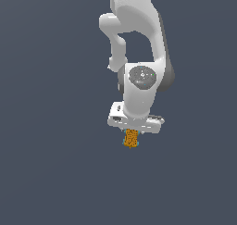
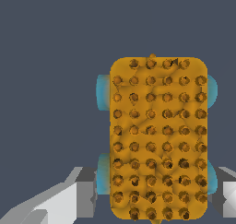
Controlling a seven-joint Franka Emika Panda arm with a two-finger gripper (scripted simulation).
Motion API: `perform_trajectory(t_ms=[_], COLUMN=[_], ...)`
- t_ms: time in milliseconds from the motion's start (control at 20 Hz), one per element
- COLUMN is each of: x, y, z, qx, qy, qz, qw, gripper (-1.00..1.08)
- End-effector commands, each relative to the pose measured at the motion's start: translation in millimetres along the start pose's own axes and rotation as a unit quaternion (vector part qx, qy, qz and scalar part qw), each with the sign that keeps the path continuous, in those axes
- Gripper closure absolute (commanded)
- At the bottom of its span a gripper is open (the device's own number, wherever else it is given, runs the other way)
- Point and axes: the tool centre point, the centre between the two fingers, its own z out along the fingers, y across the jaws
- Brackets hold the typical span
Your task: Pick up the object and move it to a goal position.
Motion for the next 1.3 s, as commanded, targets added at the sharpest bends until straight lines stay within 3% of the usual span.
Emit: perform_trajectory(t_ms=[0,700,1250], x=[-7,-37,-44], y=[-5,-29,-37], z=[-30,-175,-218], qx=[0.000,0.000,0.000], qy=[0.001,0.001,0.001], qz=[0.000,0.000,0.000], qw=[1.0000,1.0000,1.0000], gripper=[1.08,1.08,1.08])
